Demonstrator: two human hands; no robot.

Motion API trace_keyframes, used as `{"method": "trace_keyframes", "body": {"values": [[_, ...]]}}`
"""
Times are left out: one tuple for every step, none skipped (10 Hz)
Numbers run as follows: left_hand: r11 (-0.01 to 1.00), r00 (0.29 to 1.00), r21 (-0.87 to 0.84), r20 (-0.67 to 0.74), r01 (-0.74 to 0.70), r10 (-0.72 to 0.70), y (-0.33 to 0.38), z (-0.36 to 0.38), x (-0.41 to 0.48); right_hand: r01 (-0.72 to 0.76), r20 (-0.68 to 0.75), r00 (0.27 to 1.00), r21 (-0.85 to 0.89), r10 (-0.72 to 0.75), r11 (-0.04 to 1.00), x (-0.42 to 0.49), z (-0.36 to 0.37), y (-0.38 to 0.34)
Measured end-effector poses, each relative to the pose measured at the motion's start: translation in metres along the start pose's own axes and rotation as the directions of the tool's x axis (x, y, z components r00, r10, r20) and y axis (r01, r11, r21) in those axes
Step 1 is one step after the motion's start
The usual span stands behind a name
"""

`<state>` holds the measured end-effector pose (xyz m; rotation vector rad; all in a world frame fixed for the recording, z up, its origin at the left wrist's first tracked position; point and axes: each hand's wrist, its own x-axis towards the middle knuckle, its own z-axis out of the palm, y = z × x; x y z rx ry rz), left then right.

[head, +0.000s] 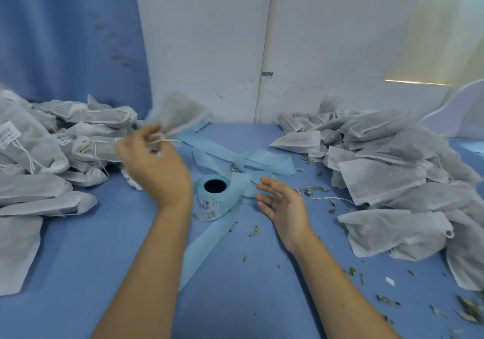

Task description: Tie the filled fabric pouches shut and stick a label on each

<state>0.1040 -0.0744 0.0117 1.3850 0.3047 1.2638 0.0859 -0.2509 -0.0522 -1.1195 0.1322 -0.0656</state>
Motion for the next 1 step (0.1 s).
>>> {"method": "trace_keyframes", "body": {"values": [[0.947, 0.99, 0.291, -0.052, 0.137, -0.127, -0.0109, -0.0242, 0.0151, 0.054, -0.035, 0.998, -0.102, -0.058, 0.993, -0.0073, 0.0164, -0.0059]]}}
